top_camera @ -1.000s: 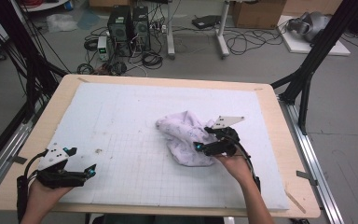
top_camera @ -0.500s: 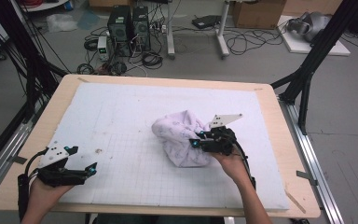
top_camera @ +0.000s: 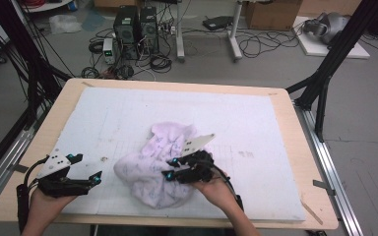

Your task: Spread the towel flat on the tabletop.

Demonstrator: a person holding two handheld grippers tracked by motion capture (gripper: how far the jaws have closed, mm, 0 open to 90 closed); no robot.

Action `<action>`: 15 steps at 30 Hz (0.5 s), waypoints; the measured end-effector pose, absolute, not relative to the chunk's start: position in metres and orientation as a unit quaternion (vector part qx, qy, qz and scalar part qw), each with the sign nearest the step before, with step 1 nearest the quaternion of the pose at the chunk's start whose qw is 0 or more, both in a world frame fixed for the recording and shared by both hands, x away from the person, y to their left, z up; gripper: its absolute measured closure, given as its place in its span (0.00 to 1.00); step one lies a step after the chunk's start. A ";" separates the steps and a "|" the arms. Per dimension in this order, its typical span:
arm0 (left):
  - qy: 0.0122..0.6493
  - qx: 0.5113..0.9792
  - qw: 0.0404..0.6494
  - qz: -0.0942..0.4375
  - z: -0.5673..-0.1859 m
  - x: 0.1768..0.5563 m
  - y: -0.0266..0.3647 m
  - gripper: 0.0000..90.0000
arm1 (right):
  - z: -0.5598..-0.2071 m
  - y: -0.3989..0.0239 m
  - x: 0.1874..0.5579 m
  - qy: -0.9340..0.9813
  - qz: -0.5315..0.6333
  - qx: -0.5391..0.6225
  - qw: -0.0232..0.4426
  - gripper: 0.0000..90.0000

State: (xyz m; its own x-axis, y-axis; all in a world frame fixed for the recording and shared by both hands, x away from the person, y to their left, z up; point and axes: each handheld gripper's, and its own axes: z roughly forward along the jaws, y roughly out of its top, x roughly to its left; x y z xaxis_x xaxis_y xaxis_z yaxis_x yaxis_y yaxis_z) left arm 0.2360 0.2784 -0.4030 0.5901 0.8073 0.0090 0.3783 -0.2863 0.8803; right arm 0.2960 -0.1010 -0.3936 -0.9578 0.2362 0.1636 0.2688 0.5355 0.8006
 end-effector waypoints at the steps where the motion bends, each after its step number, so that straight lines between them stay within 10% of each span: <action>1: 0.384 0.768 0.456 0.235 -0.403 0.236 0.278 0.13 | -0.402 -0.098 0.296 -0.880 -0.450 -0.147 0.024 0.63; 6: 0.374 0.771 0.463 0.227 -0.399 0.238 0.270 0.14 | -0.398 -0.113 0.293 -0.859 -0.486 -0.160 0.024 0.42; 15: 0.329 0.787 0.479 0.206 -0.388 0.249 0.239 0.23 | -0.372 -0.164 0.306 -0.842 -0.503 -0.190 -0.040 0.48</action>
